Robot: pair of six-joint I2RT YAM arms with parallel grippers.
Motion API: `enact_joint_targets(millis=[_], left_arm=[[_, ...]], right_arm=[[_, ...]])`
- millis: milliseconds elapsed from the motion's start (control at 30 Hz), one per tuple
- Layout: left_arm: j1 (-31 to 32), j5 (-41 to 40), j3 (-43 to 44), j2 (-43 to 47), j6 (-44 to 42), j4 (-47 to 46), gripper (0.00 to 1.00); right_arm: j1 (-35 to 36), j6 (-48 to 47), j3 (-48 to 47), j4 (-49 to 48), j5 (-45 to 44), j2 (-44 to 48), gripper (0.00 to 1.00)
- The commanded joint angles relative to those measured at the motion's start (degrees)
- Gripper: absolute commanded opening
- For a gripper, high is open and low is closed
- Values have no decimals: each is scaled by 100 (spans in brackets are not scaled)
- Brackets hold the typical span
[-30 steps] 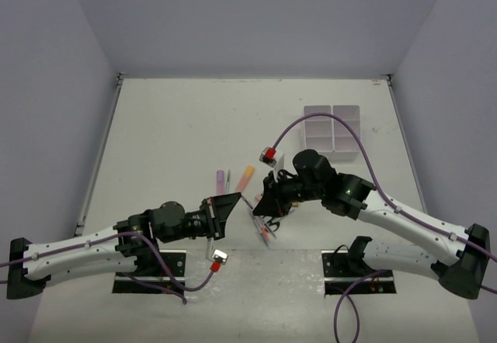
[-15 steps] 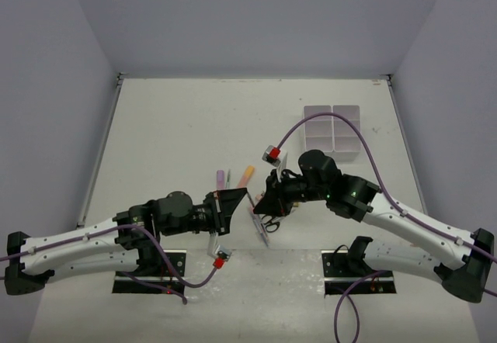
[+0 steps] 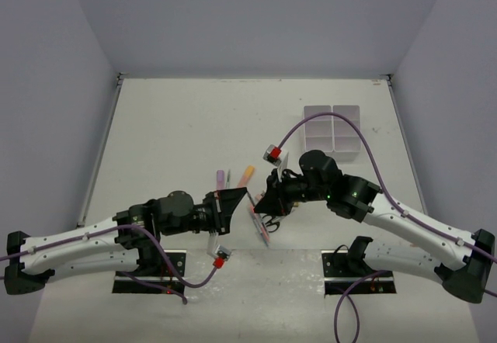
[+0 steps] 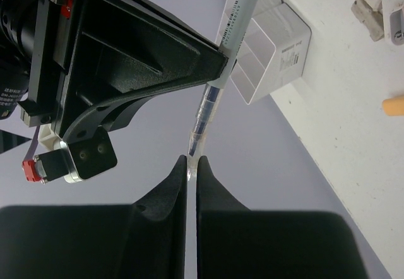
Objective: Sort the stationery into containers
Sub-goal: Close the pen cap on the pen.
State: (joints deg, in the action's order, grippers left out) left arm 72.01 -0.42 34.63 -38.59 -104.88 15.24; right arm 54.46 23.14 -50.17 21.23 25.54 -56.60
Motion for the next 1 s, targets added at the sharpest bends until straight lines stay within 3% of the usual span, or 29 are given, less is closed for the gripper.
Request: enact_joint_targets(millis=[0, 733, 967], left_arm=[[59, 218, 157, 35, -264, 287, 0], [61, 994, 262, 233, -322, 1235, 0], [63, 1117, 259, 296, -132, 1078, 0]], right_arm=[[-67, -101, -274, -322, -129, -189, 0], [-95, -636, -483, 260, 597, -511, 0], [-97, -616, -307, 32, 831, -472, 0]])
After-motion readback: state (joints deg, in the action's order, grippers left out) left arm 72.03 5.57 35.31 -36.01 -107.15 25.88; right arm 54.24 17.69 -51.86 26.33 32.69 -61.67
